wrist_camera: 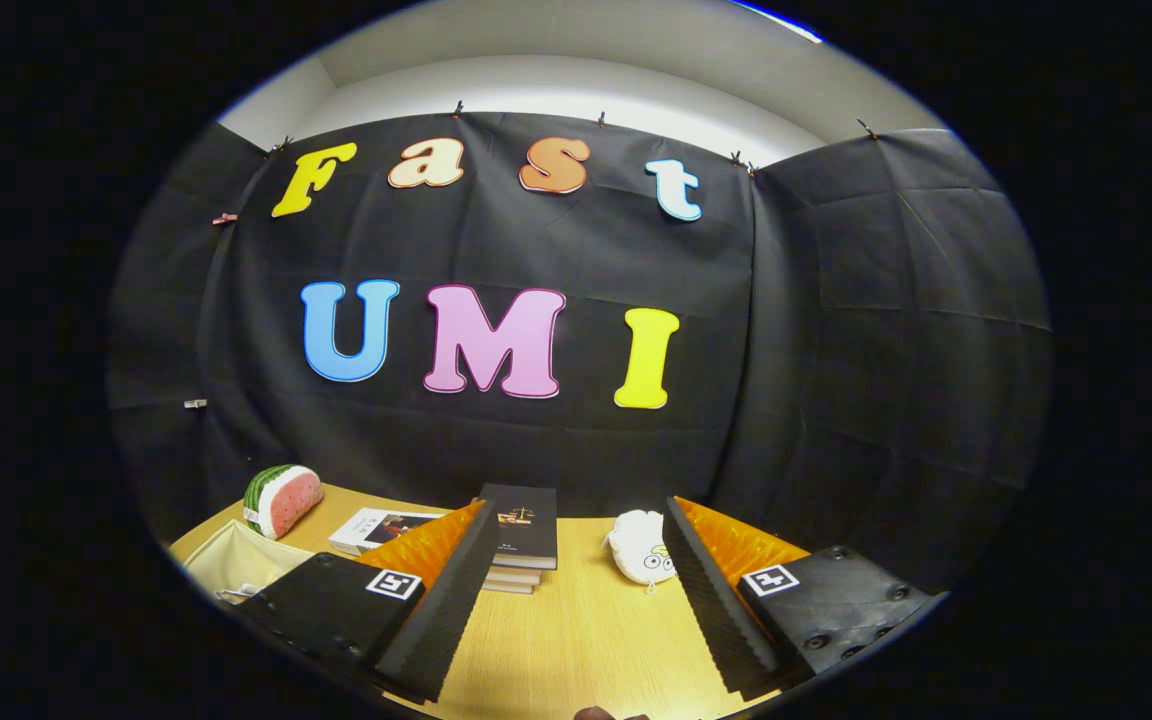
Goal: Open the storage box then place both shoes into the box .Put the left shoe in first, then the right shoe, with the right side of both shoes facing outward in a uniform manner.
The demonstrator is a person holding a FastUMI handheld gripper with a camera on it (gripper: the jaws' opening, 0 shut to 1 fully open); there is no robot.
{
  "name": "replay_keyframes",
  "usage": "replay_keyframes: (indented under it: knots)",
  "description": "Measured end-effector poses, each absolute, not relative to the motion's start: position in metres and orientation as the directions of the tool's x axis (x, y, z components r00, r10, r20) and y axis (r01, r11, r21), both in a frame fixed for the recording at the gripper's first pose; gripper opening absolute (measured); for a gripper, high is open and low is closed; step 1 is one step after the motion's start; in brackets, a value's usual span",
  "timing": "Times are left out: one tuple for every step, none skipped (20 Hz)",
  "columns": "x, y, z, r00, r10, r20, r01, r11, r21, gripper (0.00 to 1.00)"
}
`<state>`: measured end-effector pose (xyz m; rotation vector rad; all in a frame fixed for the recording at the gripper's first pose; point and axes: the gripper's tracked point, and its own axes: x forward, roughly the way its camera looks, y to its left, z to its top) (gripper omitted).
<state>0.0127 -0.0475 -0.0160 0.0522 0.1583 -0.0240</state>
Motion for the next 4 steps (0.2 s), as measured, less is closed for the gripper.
replay_keyframes:
  knots:
    - [0.0135, -0.0465, -0.0173, 0.987, -0.014, -0.163, 0.023, 0.998, 0.052, 1.0]
    - [0.0155, -0.0473, -0.0173, 0.987, -0.012, -0.163, 0.022, 0.998, 0.056, 1.0]
    - [0.0152, -0.0476, -0.0174, 0.987, -0.009, -0.162, 0.02, 0.998, 0.063, 1.0]
    - [0.0158, -0.0484, -0.017, 0.987, -0.009, -0.159, 0.02, 0.998, 0.065, 1.0]
